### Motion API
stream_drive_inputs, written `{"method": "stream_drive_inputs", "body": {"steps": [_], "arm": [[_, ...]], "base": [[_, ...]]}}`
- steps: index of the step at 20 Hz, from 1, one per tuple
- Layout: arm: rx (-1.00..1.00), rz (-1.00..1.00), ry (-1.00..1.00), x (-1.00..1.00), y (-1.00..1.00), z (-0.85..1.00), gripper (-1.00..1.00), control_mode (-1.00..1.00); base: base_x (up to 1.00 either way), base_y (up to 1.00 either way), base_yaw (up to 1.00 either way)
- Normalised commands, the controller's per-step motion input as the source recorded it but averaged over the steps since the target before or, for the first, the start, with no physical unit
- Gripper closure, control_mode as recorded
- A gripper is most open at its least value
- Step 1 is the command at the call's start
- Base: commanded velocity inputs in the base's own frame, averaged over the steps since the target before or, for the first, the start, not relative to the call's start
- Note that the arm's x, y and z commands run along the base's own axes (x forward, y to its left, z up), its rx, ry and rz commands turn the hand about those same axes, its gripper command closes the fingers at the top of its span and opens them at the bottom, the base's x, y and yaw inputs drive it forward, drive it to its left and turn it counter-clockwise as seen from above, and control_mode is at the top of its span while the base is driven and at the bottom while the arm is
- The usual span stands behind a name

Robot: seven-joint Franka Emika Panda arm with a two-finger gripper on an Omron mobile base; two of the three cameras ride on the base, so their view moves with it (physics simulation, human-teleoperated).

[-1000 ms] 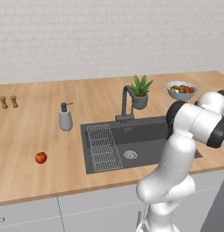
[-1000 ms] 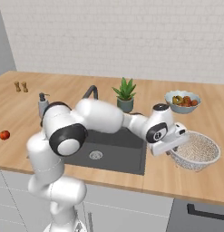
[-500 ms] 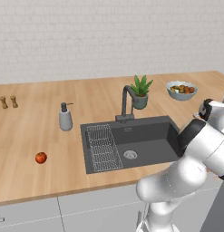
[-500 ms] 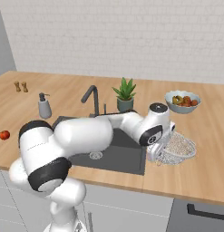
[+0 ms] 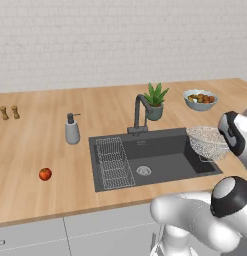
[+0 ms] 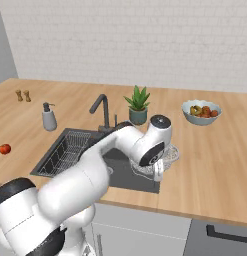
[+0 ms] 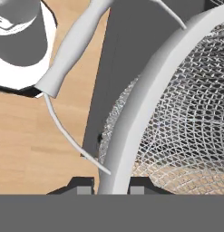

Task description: Put the colander in the sink, put the apple in the colander, and turn on the sink faucet and pour water over the colander.

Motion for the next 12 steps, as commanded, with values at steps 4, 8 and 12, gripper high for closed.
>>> {"method": "stream_drive_inputs", "body": {"steps": [4,8,12], "arm": [[0.0,0.77,-0.01,0.21,0.35,0.0,1.0,-1.0],[0.04,0.62,-0.02,0.61,0.16,-0.06,1.0,-1.0],[0.05,0.52,0.0,0.71,0.02,-0.07,1.0,-1.0]], "base": [[0.0,0.0,0.0],[0.0,0.0,0.0],[0.0,0.0,0.0]]}}
